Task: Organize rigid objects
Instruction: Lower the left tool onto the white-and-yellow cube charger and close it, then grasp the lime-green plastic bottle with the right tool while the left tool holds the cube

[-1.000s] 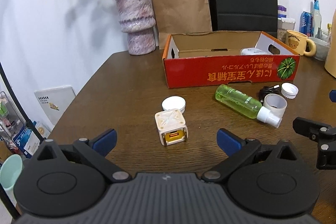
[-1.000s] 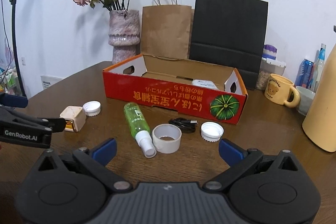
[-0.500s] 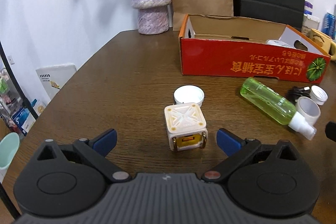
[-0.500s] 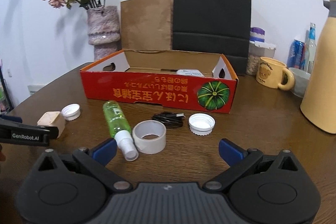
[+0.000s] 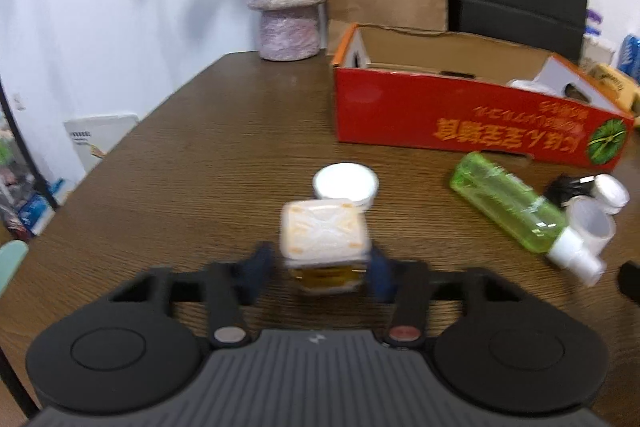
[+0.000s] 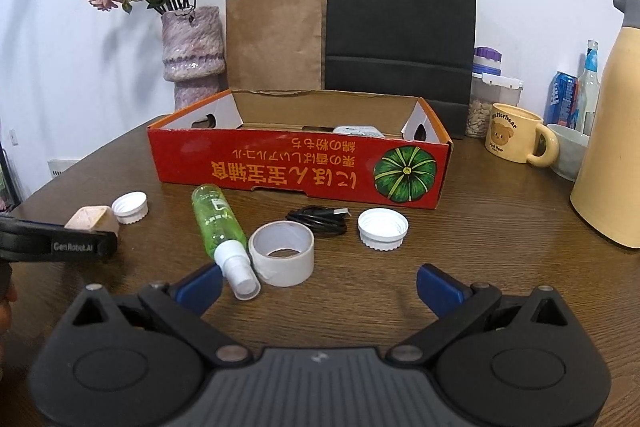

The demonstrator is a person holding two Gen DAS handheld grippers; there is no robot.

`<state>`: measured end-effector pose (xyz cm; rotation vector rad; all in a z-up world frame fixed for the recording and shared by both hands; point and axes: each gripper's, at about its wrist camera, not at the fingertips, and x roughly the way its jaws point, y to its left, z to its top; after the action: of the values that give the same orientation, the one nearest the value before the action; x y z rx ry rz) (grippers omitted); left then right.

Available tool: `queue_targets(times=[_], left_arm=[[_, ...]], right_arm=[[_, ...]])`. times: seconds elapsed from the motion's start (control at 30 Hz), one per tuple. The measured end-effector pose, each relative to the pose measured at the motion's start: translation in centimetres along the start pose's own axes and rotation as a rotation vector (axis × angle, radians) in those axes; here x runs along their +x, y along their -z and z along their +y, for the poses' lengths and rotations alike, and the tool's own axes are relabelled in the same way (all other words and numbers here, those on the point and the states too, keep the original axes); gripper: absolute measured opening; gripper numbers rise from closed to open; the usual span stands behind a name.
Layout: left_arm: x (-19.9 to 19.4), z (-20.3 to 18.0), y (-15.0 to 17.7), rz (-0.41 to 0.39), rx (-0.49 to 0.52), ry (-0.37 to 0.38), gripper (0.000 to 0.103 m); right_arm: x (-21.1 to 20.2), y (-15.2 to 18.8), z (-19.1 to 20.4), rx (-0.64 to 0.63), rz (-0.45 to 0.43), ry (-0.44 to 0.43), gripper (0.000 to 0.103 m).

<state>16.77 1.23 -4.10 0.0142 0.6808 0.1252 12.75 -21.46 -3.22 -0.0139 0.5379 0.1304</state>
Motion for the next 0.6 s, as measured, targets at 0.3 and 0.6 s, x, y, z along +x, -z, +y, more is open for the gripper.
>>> queue_targets(times=[0.3, 0.6], left_arm=[[-0.6, -0.3, 0.3, -0.012, 0.016, -0.014, 0.040], [-2.2, 0.2, 0.2, -0.075, 0.023, -0.014, 0.040]], right_arm=[[0.1, 0.1, 0.1, 0.002, -0.006, 0.009, 0.103], [-0.2, 0.3, 0.0, -0.001, -0.027, -0.005, 0.103]])
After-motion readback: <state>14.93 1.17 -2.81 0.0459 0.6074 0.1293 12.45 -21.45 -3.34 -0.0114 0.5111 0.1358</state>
